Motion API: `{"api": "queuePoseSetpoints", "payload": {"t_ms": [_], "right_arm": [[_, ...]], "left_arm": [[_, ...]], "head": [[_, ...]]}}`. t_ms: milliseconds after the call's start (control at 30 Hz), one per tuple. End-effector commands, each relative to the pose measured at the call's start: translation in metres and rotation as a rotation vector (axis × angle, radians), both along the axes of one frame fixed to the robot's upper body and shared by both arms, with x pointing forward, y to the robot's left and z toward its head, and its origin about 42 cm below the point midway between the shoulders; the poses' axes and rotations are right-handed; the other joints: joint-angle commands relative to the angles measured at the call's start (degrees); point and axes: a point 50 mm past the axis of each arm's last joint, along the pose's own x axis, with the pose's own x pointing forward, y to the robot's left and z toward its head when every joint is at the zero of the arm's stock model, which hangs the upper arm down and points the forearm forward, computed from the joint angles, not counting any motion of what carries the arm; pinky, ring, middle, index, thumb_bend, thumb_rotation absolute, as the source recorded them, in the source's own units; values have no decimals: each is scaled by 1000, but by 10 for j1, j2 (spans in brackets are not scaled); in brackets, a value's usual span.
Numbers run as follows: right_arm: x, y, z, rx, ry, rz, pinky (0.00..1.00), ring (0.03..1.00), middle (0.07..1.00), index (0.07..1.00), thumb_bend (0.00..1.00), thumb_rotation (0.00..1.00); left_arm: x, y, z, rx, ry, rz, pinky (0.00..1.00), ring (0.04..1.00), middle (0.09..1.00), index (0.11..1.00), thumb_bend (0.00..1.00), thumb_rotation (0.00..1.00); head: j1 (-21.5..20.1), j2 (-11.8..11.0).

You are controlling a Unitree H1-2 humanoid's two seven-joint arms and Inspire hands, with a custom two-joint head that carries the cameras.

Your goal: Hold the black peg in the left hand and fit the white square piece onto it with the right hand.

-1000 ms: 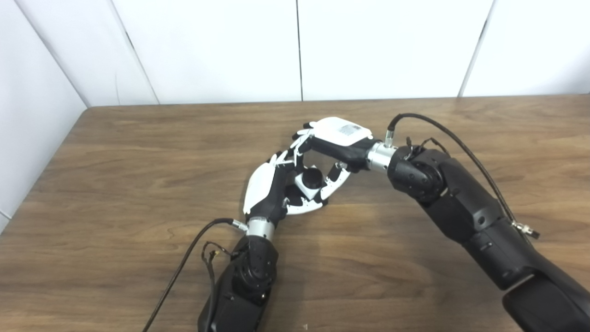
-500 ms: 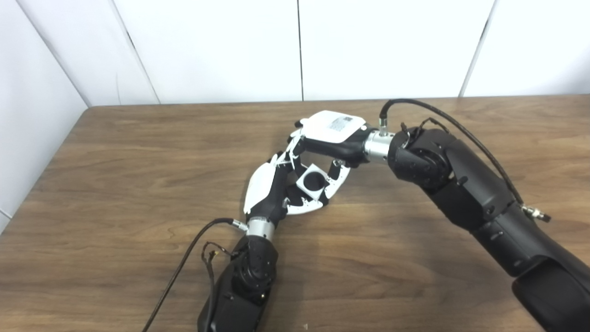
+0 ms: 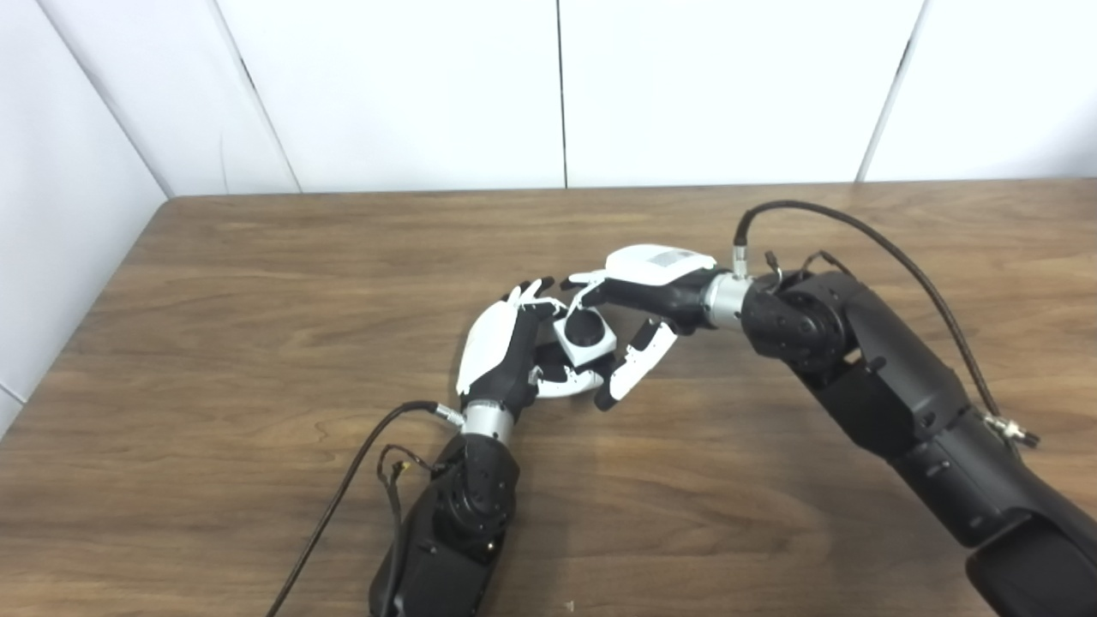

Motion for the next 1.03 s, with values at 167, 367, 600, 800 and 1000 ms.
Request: {"api": "queuePoseSetpoints", "payload": {"t_ms": [167,367,600,800,1000], "right_arm": [[12,-52,-6,-26,-31,-124,962,964,958,1000,977,515],[12,-66,-2,42,-45,-167,958,960,956,1000,973,479],[11,-101,-3,113,-73,-283,871,930,941,1000,986,487],[1,-128,-5,241,-103,-386,818,922,930,980,992,501],[-9,-144,-8,342,-118,-460,767,895,912,958,975,464]], "left_arm": [[5,3,2,5,-4,12,1000,1000,953,488,517,89],[5,5,3,2,-4,15,1000,1000,954,488,518,89],[4,8,2,-3,3,19,1000,1000,955,488,518,88],[6,10,1,-4,2,16,1000,1000,954,488,519,87],[7,10,2,3,-4,9,1000,1000,954,488,518,88]], "head": [[0,-1],[-4,0],[-10,-2],[-16,-2],[-21,-2]]}}
